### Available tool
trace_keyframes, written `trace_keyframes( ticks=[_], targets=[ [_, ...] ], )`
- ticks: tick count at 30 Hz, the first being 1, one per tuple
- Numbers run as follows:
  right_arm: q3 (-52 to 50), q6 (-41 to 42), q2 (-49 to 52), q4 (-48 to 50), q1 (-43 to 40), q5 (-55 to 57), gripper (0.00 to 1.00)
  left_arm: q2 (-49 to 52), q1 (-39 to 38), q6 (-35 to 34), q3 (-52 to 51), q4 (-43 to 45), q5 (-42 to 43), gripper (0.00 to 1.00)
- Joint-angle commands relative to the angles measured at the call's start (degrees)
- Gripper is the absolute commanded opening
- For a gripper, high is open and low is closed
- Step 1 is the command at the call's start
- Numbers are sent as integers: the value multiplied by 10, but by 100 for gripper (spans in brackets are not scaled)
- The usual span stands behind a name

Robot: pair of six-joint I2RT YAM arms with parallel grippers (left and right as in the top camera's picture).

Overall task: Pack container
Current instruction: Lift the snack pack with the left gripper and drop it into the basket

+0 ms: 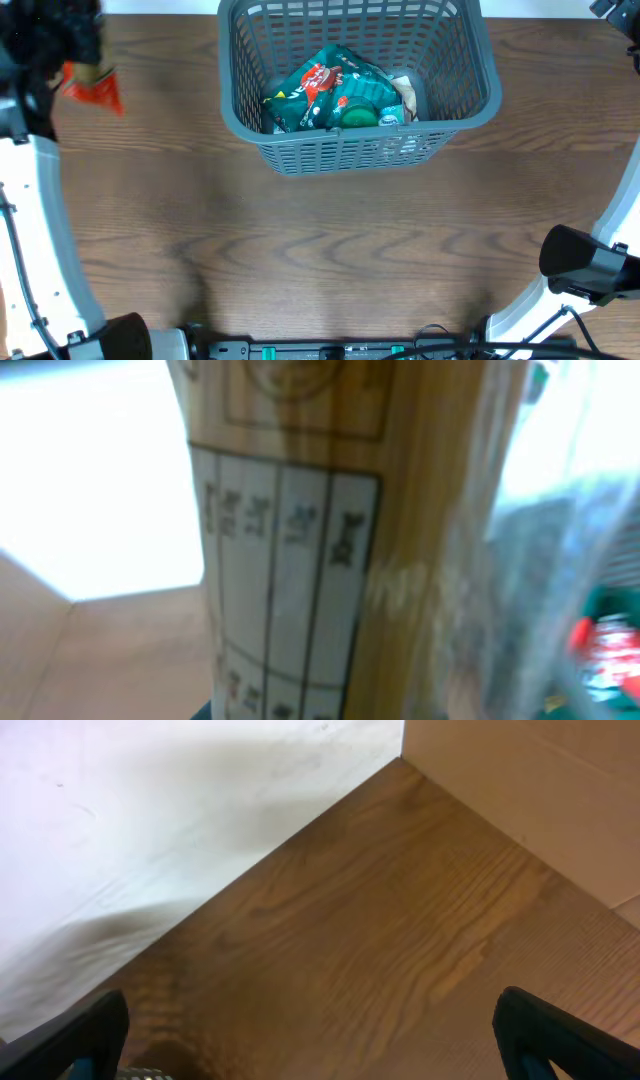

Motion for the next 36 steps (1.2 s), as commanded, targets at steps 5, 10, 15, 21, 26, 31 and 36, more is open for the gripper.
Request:
trace_keyframes(
  ticks=[5, 10, 15, 21, 26, 31, 36],
  targets=[
    [1, 7, -5, -1, 0, 2, 99, -19, -135, -5, 49, 90, 13, 6],
    [1, 7, -5, -1, 0, 2, 99, -7, -217, -5, 49, 149, 32, 6],
    [1, 7, -5, -1, 0, 2, 99, 17, -282, 4, 49, 182, 33, 6],
    [1, 7, -5, -1, 0, 2, 99, 55, -328, 31, 49, 143, 33, 6],
    [1, 7, -5, -1, 0, 2, 99, 93, -354, 96, 49, 77, 33, 6],
    [1, 7, -5, -1, 0, 2, 99, 128, -384, 172, 49, 15, 33, 6],
    [1, 7, -5, -1, 0, 2, 99, 152, -405, 200, 49, -15, 32, 6]
  ],
)
